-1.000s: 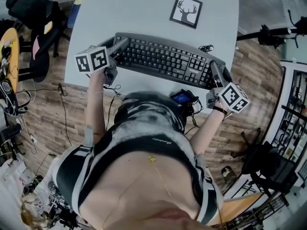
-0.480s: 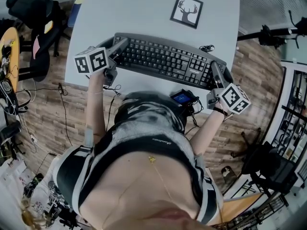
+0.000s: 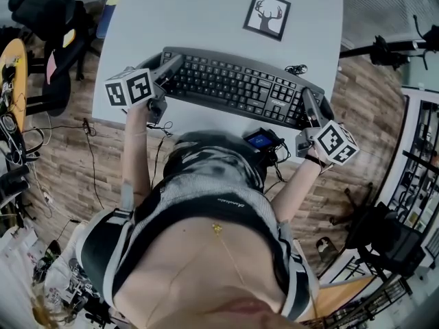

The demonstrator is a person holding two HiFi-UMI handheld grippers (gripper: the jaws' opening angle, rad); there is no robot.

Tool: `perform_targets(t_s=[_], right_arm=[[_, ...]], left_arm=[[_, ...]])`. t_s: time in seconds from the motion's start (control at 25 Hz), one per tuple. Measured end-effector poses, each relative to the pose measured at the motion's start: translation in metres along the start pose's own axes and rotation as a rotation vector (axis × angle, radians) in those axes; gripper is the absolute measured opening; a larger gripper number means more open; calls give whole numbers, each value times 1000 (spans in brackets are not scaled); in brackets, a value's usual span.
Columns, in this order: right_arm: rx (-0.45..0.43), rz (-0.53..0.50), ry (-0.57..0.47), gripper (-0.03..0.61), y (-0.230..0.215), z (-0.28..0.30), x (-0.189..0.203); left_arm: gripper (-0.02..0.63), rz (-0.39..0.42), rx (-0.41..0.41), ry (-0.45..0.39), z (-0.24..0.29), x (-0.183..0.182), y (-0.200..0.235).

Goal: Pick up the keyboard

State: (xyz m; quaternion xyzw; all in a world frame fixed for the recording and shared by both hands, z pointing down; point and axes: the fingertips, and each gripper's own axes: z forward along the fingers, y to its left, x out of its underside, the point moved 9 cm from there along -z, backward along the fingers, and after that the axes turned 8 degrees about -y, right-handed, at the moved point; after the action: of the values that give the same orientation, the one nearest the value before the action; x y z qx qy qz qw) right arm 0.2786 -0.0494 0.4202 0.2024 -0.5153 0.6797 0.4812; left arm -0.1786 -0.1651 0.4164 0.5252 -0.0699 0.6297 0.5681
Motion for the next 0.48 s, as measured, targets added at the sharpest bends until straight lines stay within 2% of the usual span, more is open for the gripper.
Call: perform_targets(t_s=[0.32, 0.48], right_arm=[[2, -3, -4, 259, 0, 1, -1], [5, -6, -5, 259, 1, 0, -2]], left_arm=[[236, -2, 2, 6, 1, 2, 2], [236, 32, -32, -10, -3, -6, 2]])
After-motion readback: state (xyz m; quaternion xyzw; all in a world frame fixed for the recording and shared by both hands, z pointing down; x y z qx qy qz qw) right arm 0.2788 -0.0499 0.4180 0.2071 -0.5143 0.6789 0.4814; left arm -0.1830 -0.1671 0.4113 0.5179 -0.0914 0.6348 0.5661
